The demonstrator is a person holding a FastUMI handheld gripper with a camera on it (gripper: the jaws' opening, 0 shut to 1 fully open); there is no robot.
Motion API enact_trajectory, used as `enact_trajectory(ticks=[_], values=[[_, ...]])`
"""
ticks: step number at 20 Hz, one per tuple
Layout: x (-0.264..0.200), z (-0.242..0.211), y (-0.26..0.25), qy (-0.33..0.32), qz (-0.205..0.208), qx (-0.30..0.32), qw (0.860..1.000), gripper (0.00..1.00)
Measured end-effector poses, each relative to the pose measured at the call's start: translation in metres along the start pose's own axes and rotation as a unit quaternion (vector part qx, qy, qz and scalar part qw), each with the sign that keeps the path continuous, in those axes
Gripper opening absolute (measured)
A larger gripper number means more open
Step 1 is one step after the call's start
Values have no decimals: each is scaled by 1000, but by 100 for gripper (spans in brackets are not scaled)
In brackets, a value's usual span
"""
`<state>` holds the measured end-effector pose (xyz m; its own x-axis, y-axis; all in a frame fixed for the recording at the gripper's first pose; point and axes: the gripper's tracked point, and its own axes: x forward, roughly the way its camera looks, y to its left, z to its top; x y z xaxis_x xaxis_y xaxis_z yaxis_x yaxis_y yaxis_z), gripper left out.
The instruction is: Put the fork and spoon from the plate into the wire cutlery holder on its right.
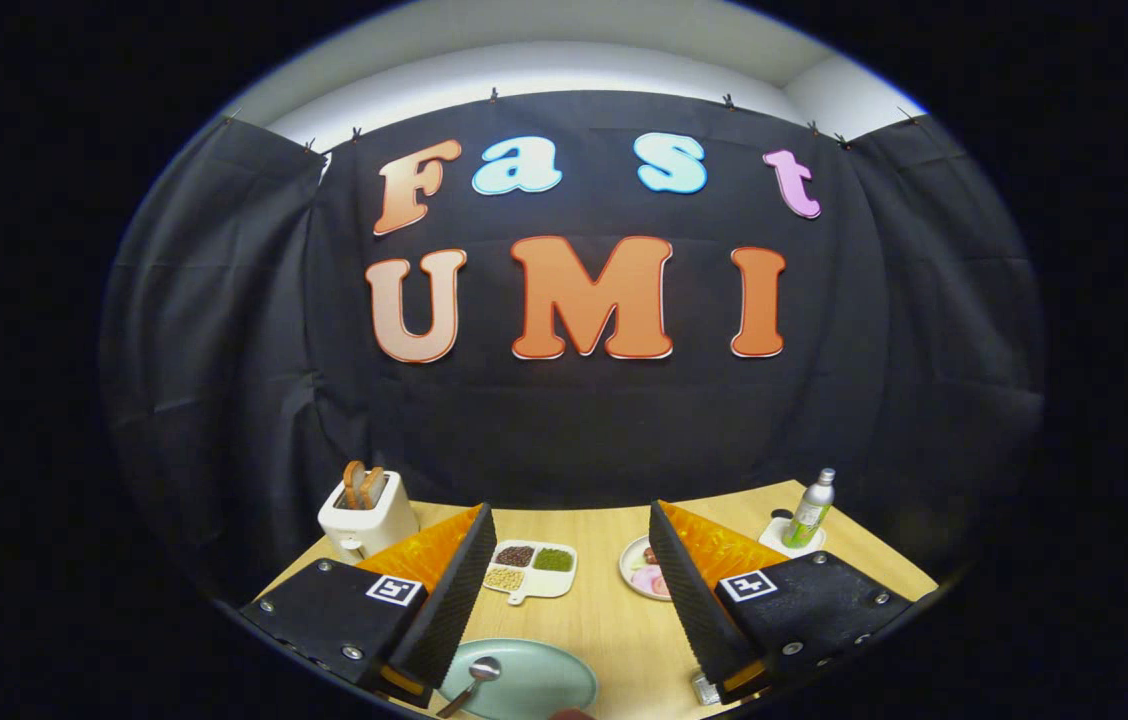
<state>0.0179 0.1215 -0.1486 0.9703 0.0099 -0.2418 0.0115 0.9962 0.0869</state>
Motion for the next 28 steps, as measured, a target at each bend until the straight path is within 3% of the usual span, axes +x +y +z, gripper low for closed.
enact_trajectory(ticks=[7, 13, 17, 20, 24, 28], values=[[13, -39, 65, 74, 32, -14, 997, 93], [14, -112, 84, 222, 48, -11, 974, 93], [7, -168, 94, 333, 67, -6, 940, 94], [-9, -216, 90, 435, 72, -8, 898, 93], [-23, -265, 94, 513, 82, 4, 854, 91], [-24, -298, 90, 559, 76, -6, 826, 88]])
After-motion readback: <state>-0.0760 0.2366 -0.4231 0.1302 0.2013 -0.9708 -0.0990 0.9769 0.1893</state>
